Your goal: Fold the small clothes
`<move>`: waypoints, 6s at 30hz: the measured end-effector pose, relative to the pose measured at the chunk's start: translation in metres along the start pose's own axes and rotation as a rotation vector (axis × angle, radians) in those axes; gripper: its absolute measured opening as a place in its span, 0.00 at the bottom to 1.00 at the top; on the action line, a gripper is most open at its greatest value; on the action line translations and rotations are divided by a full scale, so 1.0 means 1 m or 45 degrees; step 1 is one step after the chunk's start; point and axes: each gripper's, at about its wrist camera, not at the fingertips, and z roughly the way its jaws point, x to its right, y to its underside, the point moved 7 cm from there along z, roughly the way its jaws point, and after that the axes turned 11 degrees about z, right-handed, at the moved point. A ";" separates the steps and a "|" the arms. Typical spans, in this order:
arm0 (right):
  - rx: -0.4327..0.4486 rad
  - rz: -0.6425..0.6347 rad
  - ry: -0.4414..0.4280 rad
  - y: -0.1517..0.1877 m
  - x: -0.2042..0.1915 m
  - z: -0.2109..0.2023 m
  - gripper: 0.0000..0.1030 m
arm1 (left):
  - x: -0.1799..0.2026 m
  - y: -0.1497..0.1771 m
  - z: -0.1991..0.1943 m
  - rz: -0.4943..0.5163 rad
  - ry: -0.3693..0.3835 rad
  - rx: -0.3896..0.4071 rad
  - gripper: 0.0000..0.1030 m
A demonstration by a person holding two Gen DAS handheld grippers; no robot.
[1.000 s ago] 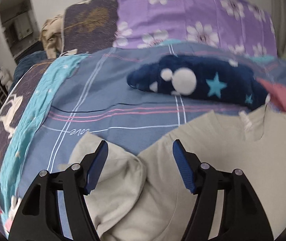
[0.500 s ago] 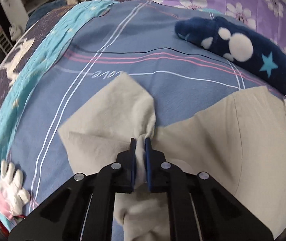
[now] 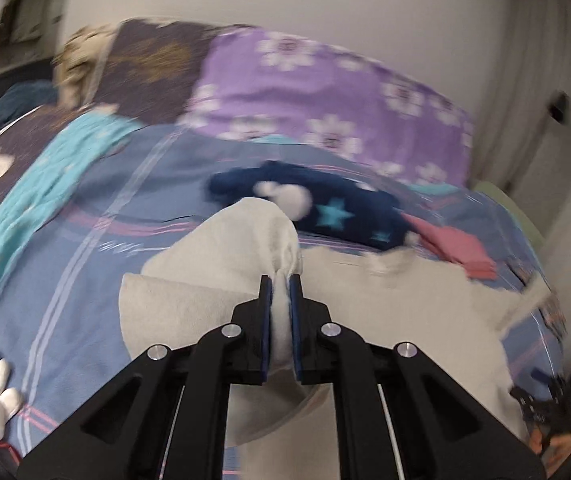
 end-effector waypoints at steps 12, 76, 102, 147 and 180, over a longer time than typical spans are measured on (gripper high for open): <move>-0.002 0.011 -0.156 -0.018 0.002 -0.013 0.89 | 0.111 0.081 0.032 0.566 -0.063 -0.100 0.65; -0.112 0.082 -0.465 -0.117 -0.112 0.099 0.05 | -0.051 0.080 0.094 -0.033 -0.409 -0.269 0.14; -0.217 0.065 -0.328 -0.071 -0.042 0.120 0.48 | -0.061 0.078 0.089 -0.156 -0.334 -0.229 0.05; 0.112 -0.019 -0.053 -0.099 -0.054 0.075 0.83 | -0.054 0.109 0.080 -0.181 -0.097 -0.239 0.58; -0.415 -0.615 -0.364 -0.040 -0.489 0.163 0.03 | -0.050 0.125 0.064 -0.322 0.195 -0.166 0.04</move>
